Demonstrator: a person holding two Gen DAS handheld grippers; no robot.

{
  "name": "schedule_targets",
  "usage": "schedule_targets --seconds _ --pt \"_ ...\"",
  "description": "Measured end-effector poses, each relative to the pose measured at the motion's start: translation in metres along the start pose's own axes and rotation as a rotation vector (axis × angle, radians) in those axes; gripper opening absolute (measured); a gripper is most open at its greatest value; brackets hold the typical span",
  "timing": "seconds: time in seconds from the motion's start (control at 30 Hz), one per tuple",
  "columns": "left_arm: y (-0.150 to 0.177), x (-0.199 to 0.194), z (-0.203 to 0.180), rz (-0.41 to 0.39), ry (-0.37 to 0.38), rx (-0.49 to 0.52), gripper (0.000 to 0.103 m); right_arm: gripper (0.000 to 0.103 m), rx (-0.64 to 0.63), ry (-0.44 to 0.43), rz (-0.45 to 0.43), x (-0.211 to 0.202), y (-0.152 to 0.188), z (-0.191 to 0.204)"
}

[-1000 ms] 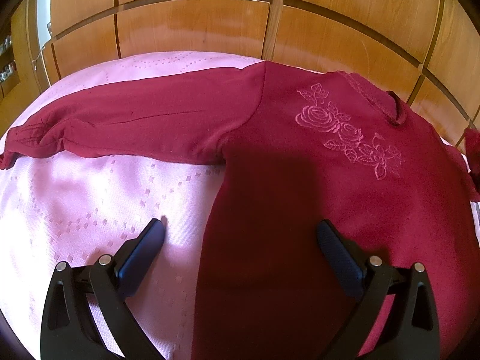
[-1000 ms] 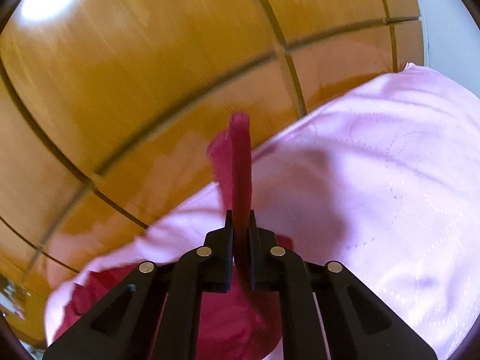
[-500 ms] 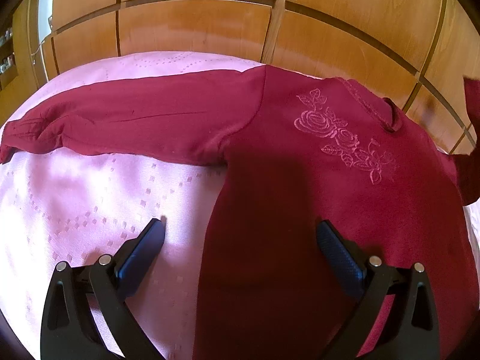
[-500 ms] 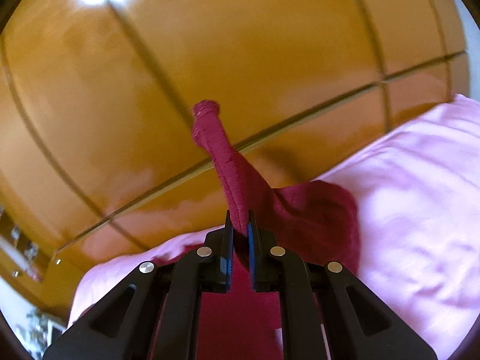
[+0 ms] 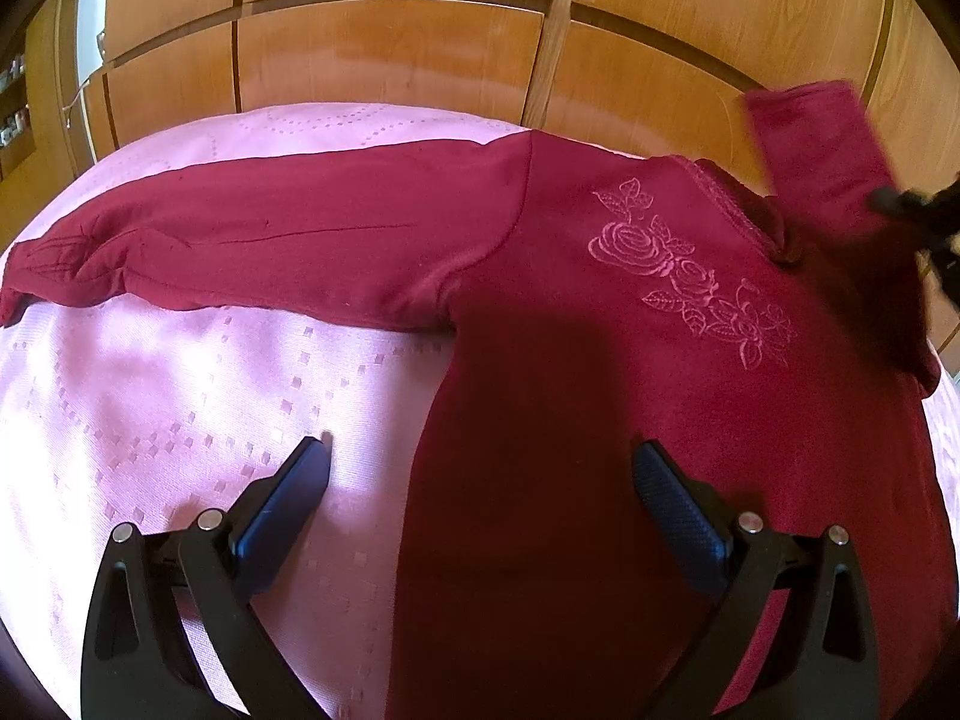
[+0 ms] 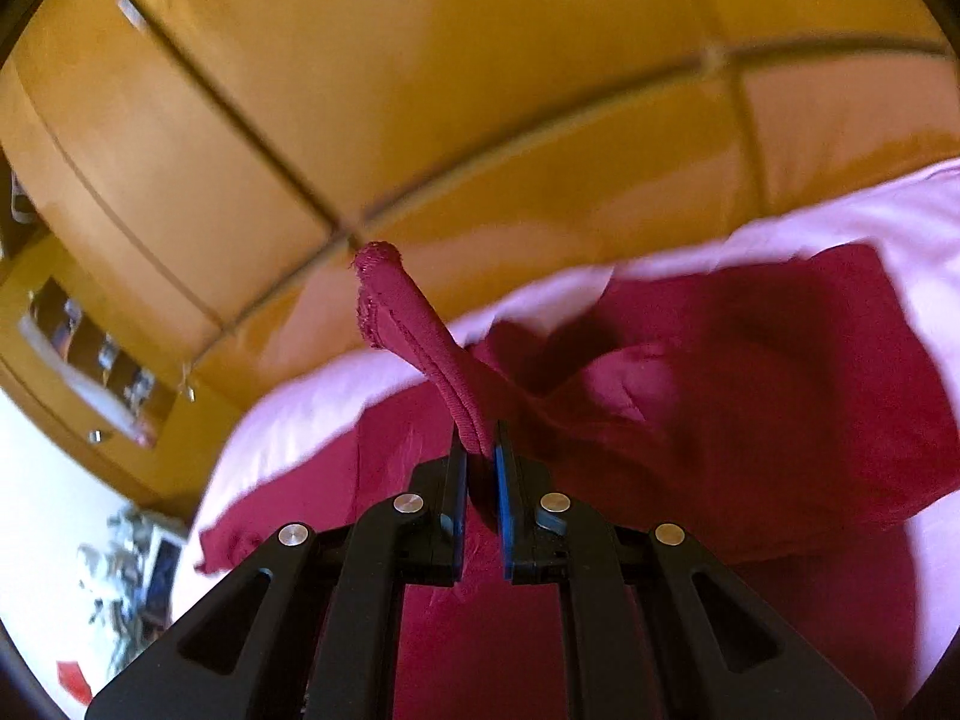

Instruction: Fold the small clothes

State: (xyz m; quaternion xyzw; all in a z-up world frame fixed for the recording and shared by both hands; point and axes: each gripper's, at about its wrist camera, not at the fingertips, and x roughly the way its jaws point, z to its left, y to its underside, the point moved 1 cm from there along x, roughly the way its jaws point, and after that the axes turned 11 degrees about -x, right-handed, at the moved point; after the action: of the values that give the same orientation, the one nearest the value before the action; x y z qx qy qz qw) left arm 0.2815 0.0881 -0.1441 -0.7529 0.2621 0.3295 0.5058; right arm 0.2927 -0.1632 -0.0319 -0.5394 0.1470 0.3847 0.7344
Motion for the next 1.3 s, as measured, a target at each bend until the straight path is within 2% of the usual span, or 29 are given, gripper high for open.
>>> schedule_targets --seconds 0.07,0.13,0.17,0.2,0.27,0.3,0.37,0.47,0.6,0.67,0.77,0.87,1.07,1.1,1.17,1.23,1.27,1.3 --pt "0.0 0.0 0.0 0.0 -0.002 0.001 0.101 0.007 -0.033 0.006 0.059 0.028 0.015 0.009" --pt "0.0 0.0 0.0 0.0 -0.004 0.003 0.101 0.007 -0.078 0.05 0.113 0.048 0.03 0.016" --pt "0.001 0.0 0.0 0.0 -0.004 0.003 0.101 0.013 -0.097 0.06 0.132 0.054 0.036 0.016" --pt "0.001 0.0 0.0 0.0 -0.003 0.002 0.101 0.021 -0.12 0.06 0.152 0.06 0.04 0.016" --pt "0.001 0.0 0.0 0.001 -0.004 0.003 0.101 0.055 -0.168 0.049 0.183 0.062 0.049 0.016" --pt "0.001 0.0 0.0 0.001 -0.004 0.003 0.101 0.061 -0.186 0.04 0.175 0.057 0.052 0.015" --pt "0.001 0.0 -0.001 0.001 -0.004 0.002 0.101 0.063 -0.217 0.043 0.121 0.038 0.055 0.011" --pt "0.0 0.0 0.0 0.003 0.001 -0.001 0.101 0.063 -0.213 0.096 0.051 0.002 0.057 -0.004" --pt "-0.002 -0.005 0.006 0.005 0.039 -0.032 0.101 0.063 -0.147 0.194 -0.035 -0.041 0.067 -0.047" --pt "-0.006 -0.013 0.01 0.013 0.066 -0.066 0.098 0.063 -0.065 0.223 -0.063 -0.06 0.071 -0.078" --pt "-0.019 -0.033 0.007 0.001 0.168 -0.155 0.096 0.063 0.114 0.197 -0.084 -0.074 0.078 -0.119" --pt "-0.036 -0.041 -0.014 0.003 0.236 -0.186 0.096 0.063 0.227 0.115 -0.114 -0.078 0.088 -0.143" --pt "-0.051 -0.002 -0.068 0.092 0.207 -0.061 0.095 0.063 0.284 0.073 -0.132 -0.076 0.072 -0.144" --pt "-0.051 0.006 -0.072 0.111 0.201 -0.054 0.092 0.063 0.319 0.067 -0.145 -0.077 0.067 -0.148" --pt "-0.05 0.024 -0.078 0.163 0.177 -0.051 0.069 0.063 0.389 0.051 -0.169 -0.078 0.061 -0.159" --pt "-0.049 0.034 -0.084 0.173 0.155 -0.052 0.058 0.063 0.43 0.065 -0.177 -0.074 0.057 -0.168" --pt "-0.047 0.033 -0.087 0.157 0.152 -0.039 0.044 0.059 0.454 0.078 -0.177 -0.07 0.056 -0.175" --pt "-0.048 0.034 -0.091 0.152 0.144 -0.013 0.035 0.045 0.475 0.086 -0.182 -0.066 0.056 -0.18"
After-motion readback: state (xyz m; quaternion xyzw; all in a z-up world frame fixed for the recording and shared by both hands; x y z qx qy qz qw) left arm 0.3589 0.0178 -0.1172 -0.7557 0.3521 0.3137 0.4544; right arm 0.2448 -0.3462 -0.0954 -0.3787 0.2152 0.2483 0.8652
